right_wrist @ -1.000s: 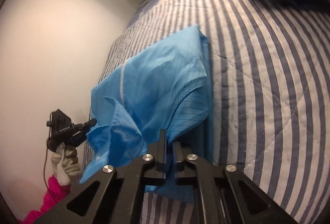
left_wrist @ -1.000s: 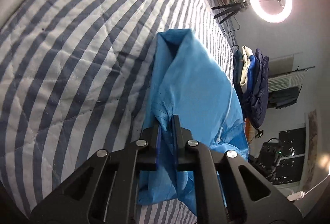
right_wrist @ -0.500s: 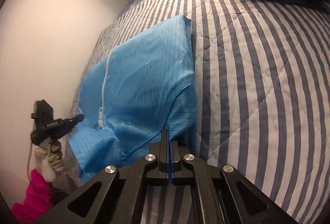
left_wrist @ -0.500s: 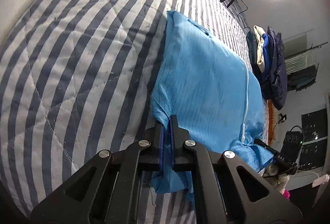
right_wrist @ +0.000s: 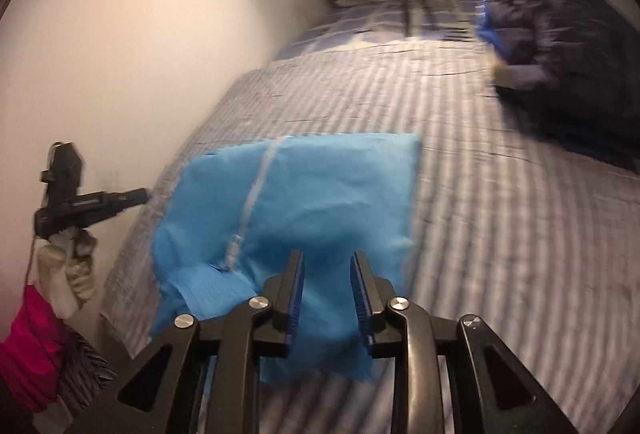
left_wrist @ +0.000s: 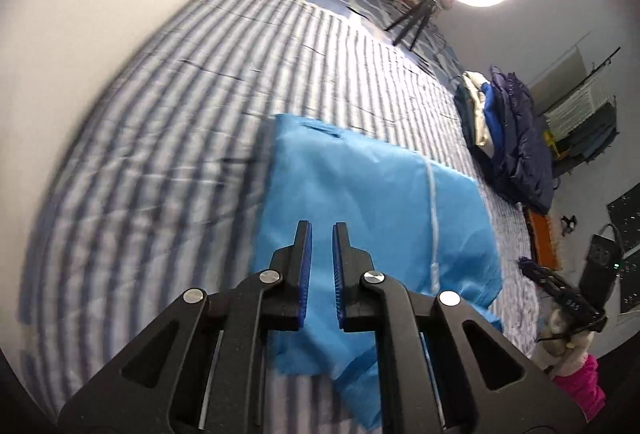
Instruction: Fold large clothes
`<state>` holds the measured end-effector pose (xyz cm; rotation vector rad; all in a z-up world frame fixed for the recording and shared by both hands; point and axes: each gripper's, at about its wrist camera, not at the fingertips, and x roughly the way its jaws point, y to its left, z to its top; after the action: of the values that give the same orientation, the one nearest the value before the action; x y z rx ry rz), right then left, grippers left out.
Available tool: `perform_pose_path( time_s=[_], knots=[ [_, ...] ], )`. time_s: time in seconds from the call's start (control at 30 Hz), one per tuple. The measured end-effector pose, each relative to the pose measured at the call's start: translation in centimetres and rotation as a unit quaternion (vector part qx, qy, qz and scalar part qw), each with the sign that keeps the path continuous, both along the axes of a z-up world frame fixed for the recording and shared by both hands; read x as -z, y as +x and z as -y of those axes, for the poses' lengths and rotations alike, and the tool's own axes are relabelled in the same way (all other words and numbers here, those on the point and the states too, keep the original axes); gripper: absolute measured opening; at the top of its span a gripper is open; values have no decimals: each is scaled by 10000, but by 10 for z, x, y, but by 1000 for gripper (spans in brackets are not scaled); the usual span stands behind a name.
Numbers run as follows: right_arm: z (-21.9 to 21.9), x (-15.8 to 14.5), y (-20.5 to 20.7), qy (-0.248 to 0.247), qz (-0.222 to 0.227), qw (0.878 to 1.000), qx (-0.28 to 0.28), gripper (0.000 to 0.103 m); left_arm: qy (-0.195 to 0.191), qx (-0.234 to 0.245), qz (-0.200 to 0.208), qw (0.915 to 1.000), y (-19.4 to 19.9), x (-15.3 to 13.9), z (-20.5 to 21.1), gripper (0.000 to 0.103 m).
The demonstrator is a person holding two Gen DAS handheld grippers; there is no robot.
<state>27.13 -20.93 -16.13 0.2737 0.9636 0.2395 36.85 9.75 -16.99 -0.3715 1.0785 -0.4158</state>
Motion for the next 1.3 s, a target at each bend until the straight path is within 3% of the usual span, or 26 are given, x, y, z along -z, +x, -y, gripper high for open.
perform_pose_path(
  time_s=[0.07, 0.2, 0.3, 0.37, 0.47, 0.6, 0.73, 0.87, 1.0, 1.13, 1.3],
  knots=[
    [-6, 14, 15, -29, -102, 9999, -33, 25, 62, 131, -125, 9998, 8, 12, 10, 7],
    [-6, 55, 29, -81, -579, 9983, -3, 24, 546, 306, -286, 9976, 18, 39, 26, 7],
    [-5, 73, 32, -114, -833, 9964, 71, 22, 609, 285, -558, 9962, 25, 62, 25, 7],
    [-7, 71, 33, -168, -848, 9962, 79, 22, 532, 219, -597, 9966, 23, 61, 20, 7],
    [-12, 44, 25, -48, -633, 9979, -88, 26, 318, 213, -391, 9985, 6, 36, 12, 7],
    [-29, 2, -5, 258, -290, 9972, -634, 26, 294, 531, -8, 9982, -39, 3, 10, 7],
    [-60, -19, -29, 503, -190, 9893, -1356, 24, 188, 978, 68, 9950, -89, -6, 22, 7],
    [-97, -11, -34, 498, -392, 9799, -1892, 20, 291, 1461, -5, 9888, -111, 1, 48, 7],
    [-121, 10, -33, 213, -654, 9763, -2051, 18, 502, 1509, 0, 9873, -110, 10, 64, 7],
    [-140, 26, -16, -111, -800, 9765, -1998, 17, 805, 1424, -44, 9865, -98, 26, 67, 7],
    [-148, 29, 19, -307, -748, 9808, -1776, 17, 893, 1523, -58, 9843, -98, 39, 70, 7]
  ],
)
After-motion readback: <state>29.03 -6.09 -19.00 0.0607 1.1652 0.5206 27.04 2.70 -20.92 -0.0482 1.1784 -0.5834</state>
